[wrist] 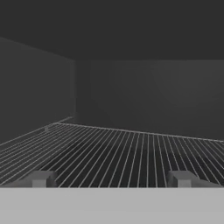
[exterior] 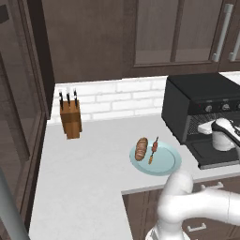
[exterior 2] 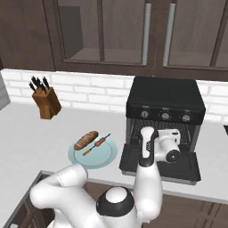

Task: Pick up the kebab skewer and baguette bread, and place them inside the toaster oven. Close the toaster oven door and start by setting the timer.

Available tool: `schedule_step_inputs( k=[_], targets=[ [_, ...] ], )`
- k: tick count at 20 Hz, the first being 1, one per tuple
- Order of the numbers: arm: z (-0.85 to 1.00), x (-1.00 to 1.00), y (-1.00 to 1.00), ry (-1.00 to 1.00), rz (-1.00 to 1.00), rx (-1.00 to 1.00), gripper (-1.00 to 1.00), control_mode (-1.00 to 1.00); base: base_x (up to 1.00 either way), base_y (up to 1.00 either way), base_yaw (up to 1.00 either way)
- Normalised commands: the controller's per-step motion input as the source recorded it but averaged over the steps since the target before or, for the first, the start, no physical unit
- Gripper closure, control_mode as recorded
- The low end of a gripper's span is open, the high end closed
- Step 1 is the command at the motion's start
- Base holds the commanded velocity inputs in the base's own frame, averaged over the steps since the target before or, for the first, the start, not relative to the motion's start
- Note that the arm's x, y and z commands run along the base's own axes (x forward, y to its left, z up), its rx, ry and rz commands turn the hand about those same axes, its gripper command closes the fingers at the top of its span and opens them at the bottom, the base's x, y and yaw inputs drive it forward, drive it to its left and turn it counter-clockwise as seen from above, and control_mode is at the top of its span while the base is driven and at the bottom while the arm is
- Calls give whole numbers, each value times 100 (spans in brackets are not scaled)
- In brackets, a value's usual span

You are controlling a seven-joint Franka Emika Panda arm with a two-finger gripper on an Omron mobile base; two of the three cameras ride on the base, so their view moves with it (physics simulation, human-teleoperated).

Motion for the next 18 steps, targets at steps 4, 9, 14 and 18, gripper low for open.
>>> schedule_step_inputs(
  k=[4, 9, 14, 18],
  targets=[
    [-84, -91, -18, 3, 0, -5, -100, -100, 0, 0, 0],
    [-52, -100, -40, 26, -2, -5, -100, -100, 0, 0, 0],
    [-20, -95, -46, 38, -1, -9, -100, -100, 0, 0, 0],
    [-1, -91, -54, 32, 0, -10, -100, -100, 0, 0, 0]
  ],
)
